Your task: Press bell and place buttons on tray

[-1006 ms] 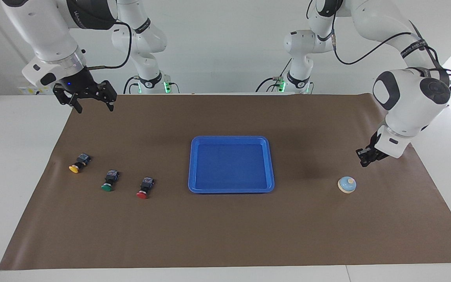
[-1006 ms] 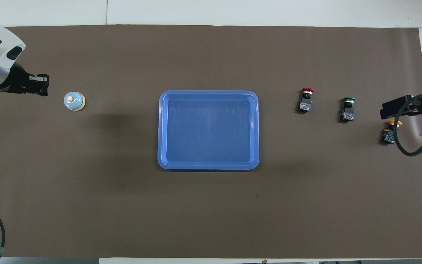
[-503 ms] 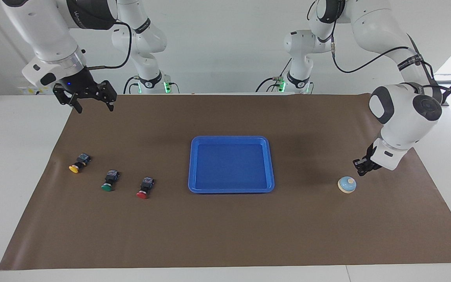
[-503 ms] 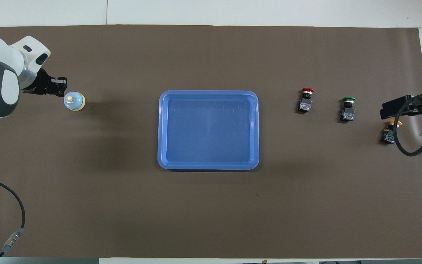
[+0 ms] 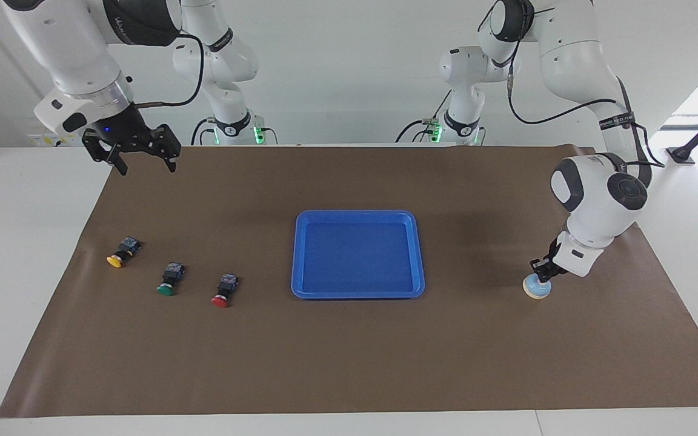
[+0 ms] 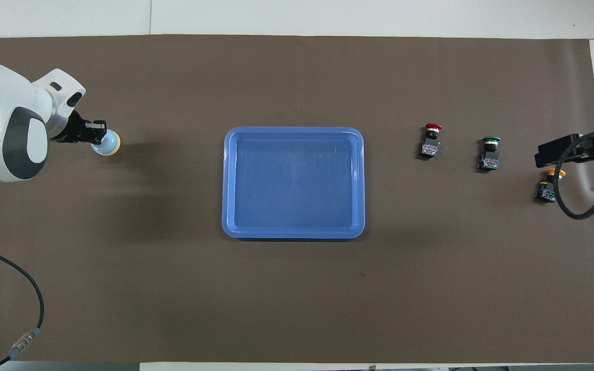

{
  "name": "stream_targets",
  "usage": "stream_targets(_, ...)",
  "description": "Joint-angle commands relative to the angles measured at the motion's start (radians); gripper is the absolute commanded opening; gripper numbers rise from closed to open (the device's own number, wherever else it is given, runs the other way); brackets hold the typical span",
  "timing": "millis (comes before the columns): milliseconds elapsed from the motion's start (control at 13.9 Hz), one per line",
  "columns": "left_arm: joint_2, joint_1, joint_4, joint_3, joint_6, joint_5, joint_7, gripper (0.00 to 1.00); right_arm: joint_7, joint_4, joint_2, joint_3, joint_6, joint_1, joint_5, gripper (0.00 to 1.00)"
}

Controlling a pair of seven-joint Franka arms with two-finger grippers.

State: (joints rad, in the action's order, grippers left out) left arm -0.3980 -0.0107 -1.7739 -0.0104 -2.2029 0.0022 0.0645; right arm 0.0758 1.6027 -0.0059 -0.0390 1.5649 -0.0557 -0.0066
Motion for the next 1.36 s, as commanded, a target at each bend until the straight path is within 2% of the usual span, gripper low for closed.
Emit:
stream_targets(0,-0.001,0.000,-0.044,-0.002,-0.028,0.013,0.026,0.00,0.012,0.005,-0.008,-0.001,-0.014,-0.004,-0.007,1.00)
stream_targets(144,0.007,0.001,0.032,-0.003,0.079,0.015,0.023,0.00,0.012,0.005,-0.006,0.004,-0.014,-0.018,-0.007,1.00)
stream_targets(287,0.053,0.002,0.120,-0.006,0.219,0.013,0.017,0.00,0.013,0.005,-0.008,0.002,-0.014,-0.021,-0.007,1.00)
stream_targets(431,0.128,0.000,0.163,-0.006,0.335,0.013,0.018,0.52,0.013,0.005,-0.008,0.002,-0.014,-0.018,-0.007,1.00)
stream_targets(503,0.166,-0.003,0.165,-0.006,0.371,0.015,0.020,0.74,0.012,0.005,-0.008,0.004,-0.012,-0.019,-0.007,1.00)
stream_targets(575,0.216,-0.008,0.160,-0.006,0.403,0.015,0.020,0.92,0.012,0.005,-0.008,0.002,-0.014,-0.019,-0.007,1.00)
stream_targets(647,0.258,-0.008,0.159,-0.005,0.440,0.015,0.021,1.00,0.016,0.006,-0.009,0.002,-0.017,-0.018,-0.007,1.00)
stream_targets(934,0.405,-0.011,0.156,-0.005,0.590,0.012,0.028,1.00,0.012,0.019,-0.012,0.001,-0.010,-0.009,-0.007,1.00)
stream_targets(1078,0.458,-0.012,0.142,-0.005,0.658,0.012,0.026,1.00,0.006,0.069,-0.029,-0.001,0.056,-0.001,-0.007,1.00)
stream_targets(1293,0.452,-0.017,0.157,0.003,0.672,0.013,0.028,1.00,-0.108,0.167,-0.048,-0.009,0.167,0.000,-0.007,1.00)
